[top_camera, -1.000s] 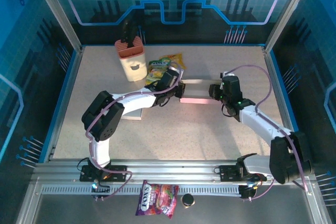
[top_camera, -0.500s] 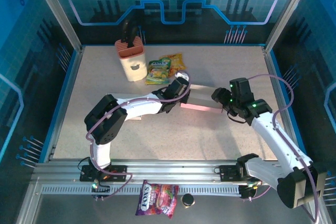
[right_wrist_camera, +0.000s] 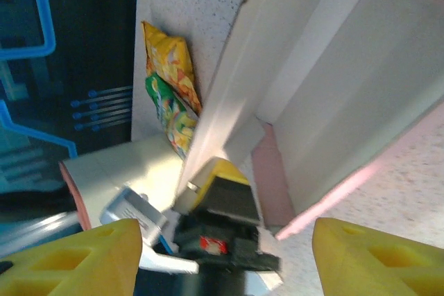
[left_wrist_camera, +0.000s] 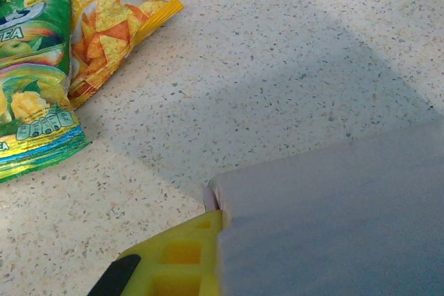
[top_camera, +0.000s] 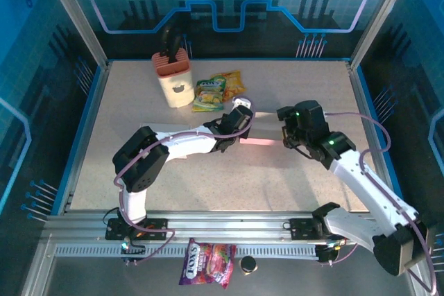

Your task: Fold the paper box

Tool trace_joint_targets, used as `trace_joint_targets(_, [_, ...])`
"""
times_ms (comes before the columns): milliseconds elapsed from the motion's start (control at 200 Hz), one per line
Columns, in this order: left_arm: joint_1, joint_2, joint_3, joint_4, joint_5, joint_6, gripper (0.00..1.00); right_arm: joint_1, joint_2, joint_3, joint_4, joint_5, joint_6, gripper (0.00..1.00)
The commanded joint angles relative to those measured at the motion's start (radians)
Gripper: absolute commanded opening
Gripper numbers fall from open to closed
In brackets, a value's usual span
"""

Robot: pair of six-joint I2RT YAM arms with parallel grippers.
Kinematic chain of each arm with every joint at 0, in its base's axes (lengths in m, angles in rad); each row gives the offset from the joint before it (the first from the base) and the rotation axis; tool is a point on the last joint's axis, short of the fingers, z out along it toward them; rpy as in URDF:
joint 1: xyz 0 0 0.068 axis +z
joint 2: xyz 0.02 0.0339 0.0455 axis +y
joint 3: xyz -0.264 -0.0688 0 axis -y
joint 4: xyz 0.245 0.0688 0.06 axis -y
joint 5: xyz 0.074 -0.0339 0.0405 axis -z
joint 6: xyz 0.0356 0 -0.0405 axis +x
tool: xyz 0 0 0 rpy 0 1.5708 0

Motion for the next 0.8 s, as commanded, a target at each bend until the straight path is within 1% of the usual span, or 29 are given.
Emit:
trace_joint_targets(0, [-0.01,-0.013,0.017,-0.041,-0.048,-0.006,0.0,0.007,0.067,0.035,0.097,0.051,0.15,0.63])
trace_joint_targets(85, [-0.012,-0.015,0.015,-0.04,-0.052,-0.005,0.0,-0.008,0.126,0.034,0.15,0.014,0.182,0.6])
trace_joint_targets(185, [-0.013,-0.015,0.017,-0.038,-0.054,-0.003,0.0,-0.019,0.184,0.062,0.154,-0.018,0.193,0.57])
trace_joint_targets(420, [-0.018,-0.012,0.018,-0.034,-0.057,0.003,0.0,-0.05,0.255,0.071,0.19,-0.045,0.217,0.51])
trace_joint_targets(495, [-0.019,-0.009,0.019,-0.032,-0.055,0.005,0.0,-0.064,0.285,0.061,0.236,-0.075,0.225,0.48])
trace_joint_targets(605, [-0.019,-0.008,0.019,-0.032,-0.053,0.005,0.0,-0.083,0.323,0.062,0.28,-0.136,0.236,0.39])
trace_joint_targets(790, [-0.02,-0.008,0.023,-0.037,-0.055,0.011,0.0,-0.086,0.328,0.077,0.24,-0.165,0.225,0.24])
